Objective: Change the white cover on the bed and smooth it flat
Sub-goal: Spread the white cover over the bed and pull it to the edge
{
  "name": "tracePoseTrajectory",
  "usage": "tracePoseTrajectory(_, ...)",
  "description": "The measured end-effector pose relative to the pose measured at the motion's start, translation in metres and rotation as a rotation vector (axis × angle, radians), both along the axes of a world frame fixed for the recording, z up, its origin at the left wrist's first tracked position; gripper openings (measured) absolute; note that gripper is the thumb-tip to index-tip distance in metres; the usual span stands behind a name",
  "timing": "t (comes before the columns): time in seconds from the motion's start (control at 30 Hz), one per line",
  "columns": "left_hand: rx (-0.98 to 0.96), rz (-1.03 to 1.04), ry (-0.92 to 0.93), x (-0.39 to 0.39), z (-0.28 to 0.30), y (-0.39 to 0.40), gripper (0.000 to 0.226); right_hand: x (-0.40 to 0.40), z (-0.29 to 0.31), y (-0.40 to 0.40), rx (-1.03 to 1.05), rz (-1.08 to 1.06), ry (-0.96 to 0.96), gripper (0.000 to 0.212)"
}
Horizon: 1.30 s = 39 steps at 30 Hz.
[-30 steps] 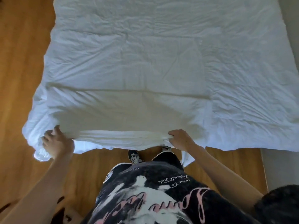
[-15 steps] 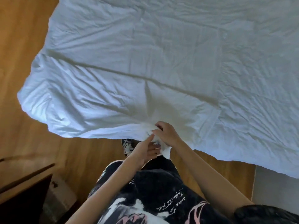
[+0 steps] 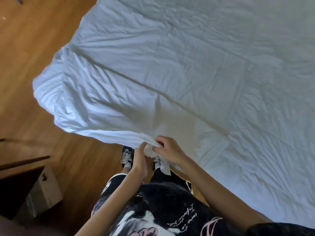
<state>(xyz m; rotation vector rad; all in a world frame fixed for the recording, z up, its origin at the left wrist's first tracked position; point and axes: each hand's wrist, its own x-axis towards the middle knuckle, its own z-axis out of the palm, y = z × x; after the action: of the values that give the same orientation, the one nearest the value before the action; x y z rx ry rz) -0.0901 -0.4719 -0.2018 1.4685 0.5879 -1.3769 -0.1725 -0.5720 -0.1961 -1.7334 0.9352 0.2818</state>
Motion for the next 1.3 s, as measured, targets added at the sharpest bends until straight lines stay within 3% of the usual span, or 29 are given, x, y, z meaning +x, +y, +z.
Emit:
tracePoseTrajectory(0.17, 0.093, 0.407, 0.041, 0.031, 0.001, -0.004, 0.057, -0.002, 0.022, 0.008, 0.044, 0.072, -0.089, 0.013)
tracePoseTrajectory(0.27, 0.111, 0.52, -0.011, 0.061, 0.004, -0.011, 0.064, -0.004, 0.029, 0.008, 0.042, 0.057, -0.085, 0.012)
tracePoseTrajectory(0.33, 0.177, 0.375, -0.104, 0.077, 0.008, -0.019, 0.061, -0.004, 0.032, 0.004, 0.057, -0.005, -0.079, 0.018)
tracePoseTrajectory(0.4, 0.206, 0.215, -0.243, 0.087, 0.009, -0.029, 0.044, -0.003, 0.036, -0.003, 0.09, -0.107, -0.089, 0.019)
tracePoseTrajectory(0.47, 0.176, 0.141, -0.337, 0.088, 0.02, -0.039, 0.027, -0.003, 0.04, -0.012, 0.105, -0.222, -0.134, 0.028)
tracePoseTrajectory(0.63, 0.041, 0.028, -0.539, 0.089, 0.045, -0.038, 0.004, 0.001, 0.052, -0.04, 0.049, -0.349, -0.18, 0.021)
tracePoseTrajectory(0.83, -0.038, -0.164, -0.724, 0.103, 0.056, -0.011, 0.011, 0.021, 0.054, -0.076, -0.18, -0.497, -0.207, 0.023)
tracePoseTrajectory(0.93, -0.061, -0.182, -0.763, 0.111, 0.056, -0.003, 0.014, 0.032, 0.062, -0.08, -0.124, -0.417, -0.214, 0.021)
tracePoseTrajectory(1.03, -0.025, -0.174, -0.826, 0.113, 0.052, -0.002, 0.024, 0.036, 0.065, -0.071, 0.056, -0.2, -0.113, 0.018)
tracePoseTrajectory(1.1, 0.03, -0.147, -0.865, 0.106, 0.052, -0.005, 0.017, 0.035, 0.06, -0.059, 0.175, -0.103, -0.038, 0.022)
tracePoseTrajectory(1.23, 0.062, -0.117, -0.844, 0.093, 0.047, -0.006, 0.02, 0.035, 0.051, -0.039, 0.278, -0.149, -0.016, 0.037)
tracePoseTrajectory(1.3, 0.068, -0.139, -0.832, 0.091, 0.045, -0.003, 0.009, 0.035, 0.048, -0.035, 0.286, -0.192, -0.03, 0.052)
